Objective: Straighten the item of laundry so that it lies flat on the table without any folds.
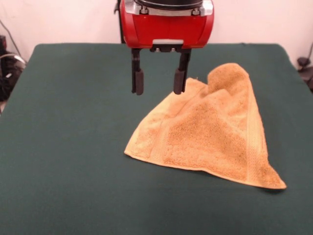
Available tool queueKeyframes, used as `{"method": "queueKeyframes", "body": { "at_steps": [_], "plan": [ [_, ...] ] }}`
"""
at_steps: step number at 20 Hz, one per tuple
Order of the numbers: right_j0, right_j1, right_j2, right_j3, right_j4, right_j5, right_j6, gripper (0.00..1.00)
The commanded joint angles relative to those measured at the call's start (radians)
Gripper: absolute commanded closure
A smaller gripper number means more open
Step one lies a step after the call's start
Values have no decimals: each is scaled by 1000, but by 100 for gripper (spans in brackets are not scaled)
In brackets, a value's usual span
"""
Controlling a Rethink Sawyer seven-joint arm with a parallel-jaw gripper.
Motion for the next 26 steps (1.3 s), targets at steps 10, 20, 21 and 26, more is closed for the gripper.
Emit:
{"method": "queueKeyframes", "body": {
  "at_steps": [10,20,21,26],
  "plan": [
    [73,31,-40,188,70,-79,279,0],
    [84,28,-63,215,88,-111,271,0],
    [84,26,-65,221,90,-116,269,0],
    [91,29,-76,221,100,-121,266,0]
  ]
}}
